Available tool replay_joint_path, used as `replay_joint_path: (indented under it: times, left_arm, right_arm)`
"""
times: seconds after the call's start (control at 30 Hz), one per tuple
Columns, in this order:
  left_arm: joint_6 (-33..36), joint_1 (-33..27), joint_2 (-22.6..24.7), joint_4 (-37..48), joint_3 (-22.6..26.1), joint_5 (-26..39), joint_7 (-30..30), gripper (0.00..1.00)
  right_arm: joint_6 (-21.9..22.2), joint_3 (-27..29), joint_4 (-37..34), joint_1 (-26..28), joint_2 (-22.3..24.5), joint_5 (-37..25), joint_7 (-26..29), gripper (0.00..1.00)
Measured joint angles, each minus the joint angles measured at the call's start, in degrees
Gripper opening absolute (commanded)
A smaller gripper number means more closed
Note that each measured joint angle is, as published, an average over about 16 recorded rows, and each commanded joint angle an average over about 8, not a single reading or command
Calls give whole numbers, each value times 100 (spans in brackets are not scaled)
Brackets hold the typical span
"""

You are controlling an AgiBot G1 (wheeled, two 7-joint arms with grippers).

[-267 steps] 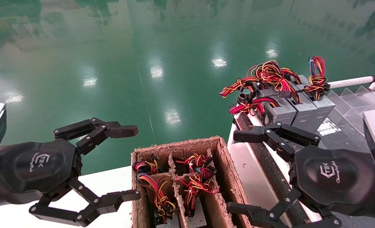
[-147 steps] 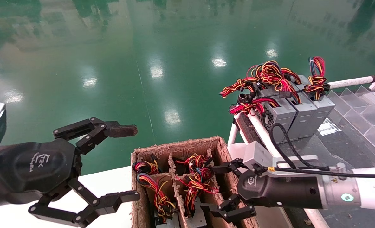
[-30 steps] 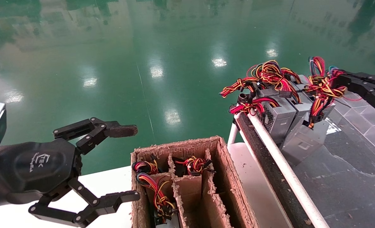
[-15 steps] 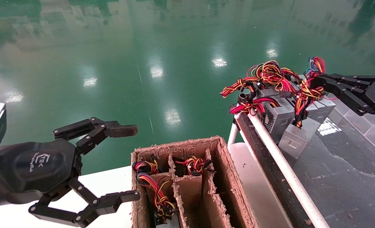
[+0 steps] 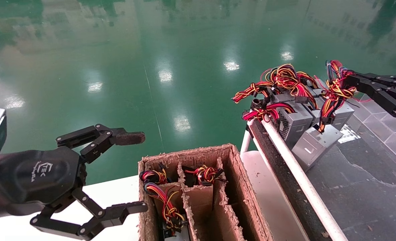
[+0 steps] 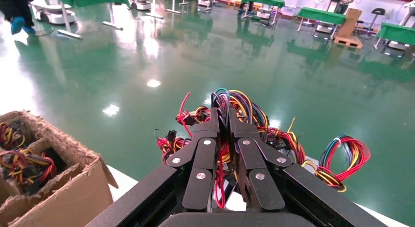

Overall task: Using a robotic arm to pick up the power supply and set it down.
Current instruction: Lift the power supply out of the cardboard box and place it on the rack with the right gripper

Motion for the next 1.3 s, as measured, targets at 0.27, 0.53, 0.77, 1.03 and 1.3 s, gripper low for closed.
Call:
replay_joint_path:
  times: [0.27,0.53,0.77,1.03,1.3]
  left_arm:
    - [0,0,0,0,0,0,0,100]
    - [0,0,0,0,0,0,0,100]
    - [0,0,0,0,1,0,0,100]
    - [0,0,0,0,1,0,0,100]
    - [0,0,0,0,1,-1,0,100]
  right_arm:
    - [-139,-80,-69,100,166,-72,-141,0]
    - [-203,-153,-36,105,386,-58,-172,0]
    - [-232,-235,107,49,486,16,-132,0]
    - [-233,-356,346,-25,378,162,-60,0]
    - [-186,-500,442,24,117,263,-29,1]
